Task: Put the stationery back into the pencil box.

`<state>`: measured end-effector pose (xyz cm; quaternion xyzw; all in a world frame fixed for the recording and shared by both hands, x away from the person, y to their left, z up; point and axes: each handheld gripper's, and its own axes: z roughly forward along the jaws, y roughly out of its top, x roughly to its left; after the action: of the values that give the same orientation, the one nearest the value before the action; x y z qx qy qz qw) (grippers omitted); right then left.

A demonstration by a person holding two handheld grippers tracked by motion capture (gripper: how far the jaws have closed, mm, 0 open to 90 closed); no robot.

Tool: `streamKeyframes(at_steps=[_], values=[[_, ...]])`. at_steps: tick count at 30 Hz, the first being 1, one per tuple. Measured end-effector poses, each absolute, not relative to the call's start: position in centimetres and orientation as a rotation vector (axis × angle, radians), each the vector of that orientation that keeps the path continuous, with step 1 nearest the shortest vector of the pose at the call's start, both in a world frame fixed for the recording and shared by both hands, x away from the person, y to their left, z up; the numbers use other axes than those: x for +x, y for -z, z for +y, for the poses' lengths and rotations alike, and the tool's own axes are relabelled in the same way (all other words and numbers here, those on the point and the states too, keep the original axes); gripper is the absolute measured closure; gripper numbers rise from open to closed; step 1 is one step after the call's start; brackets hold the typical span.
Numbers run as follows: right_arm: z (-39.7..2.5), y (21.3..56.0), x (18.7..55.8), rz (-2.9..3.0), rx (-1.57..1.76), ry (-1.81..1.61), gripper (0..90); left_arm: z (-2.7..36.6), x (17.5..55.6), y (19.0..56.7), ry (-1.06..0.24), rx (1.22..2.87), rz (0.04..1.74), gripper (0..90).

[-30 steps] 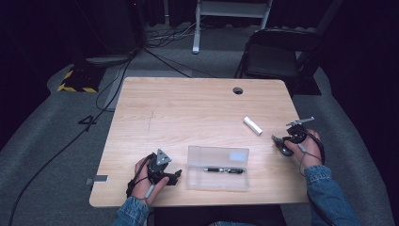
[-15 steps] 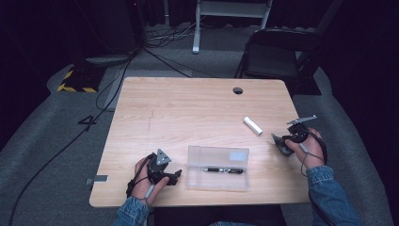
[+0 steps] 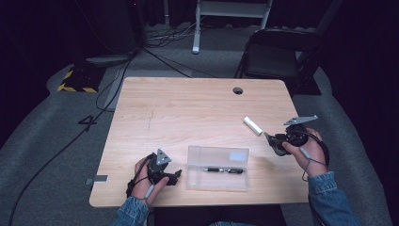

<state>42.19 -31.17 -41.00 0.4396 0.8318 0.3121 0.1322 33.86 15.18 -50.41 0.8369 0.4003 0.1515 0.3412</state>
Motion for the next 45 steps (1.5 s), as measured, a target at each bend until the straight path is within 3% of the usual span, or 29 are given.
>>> streamKeyframes(at_steps=[7, 17, 45], values=[[-29.3, 38.6, 40.0, 2.429, 1.162, -0.942, 54.1, 15.2, 33.9, 50.4, -0.400, 2.183, 1.033, 15.7], [-27.7, 37.7, 38.4, 2.490, 1.061, -1.008, 54.1, 15.2, 33.9, 50.4, -0.400, 2.183, 1.032, 15.7], [-21.2, 39.3, 35.6, 2.741, 0.754, -1.008, 54.0, 15.2, 33.9, 50.4, -0.395, 2.179, 1.037, 15.7]])
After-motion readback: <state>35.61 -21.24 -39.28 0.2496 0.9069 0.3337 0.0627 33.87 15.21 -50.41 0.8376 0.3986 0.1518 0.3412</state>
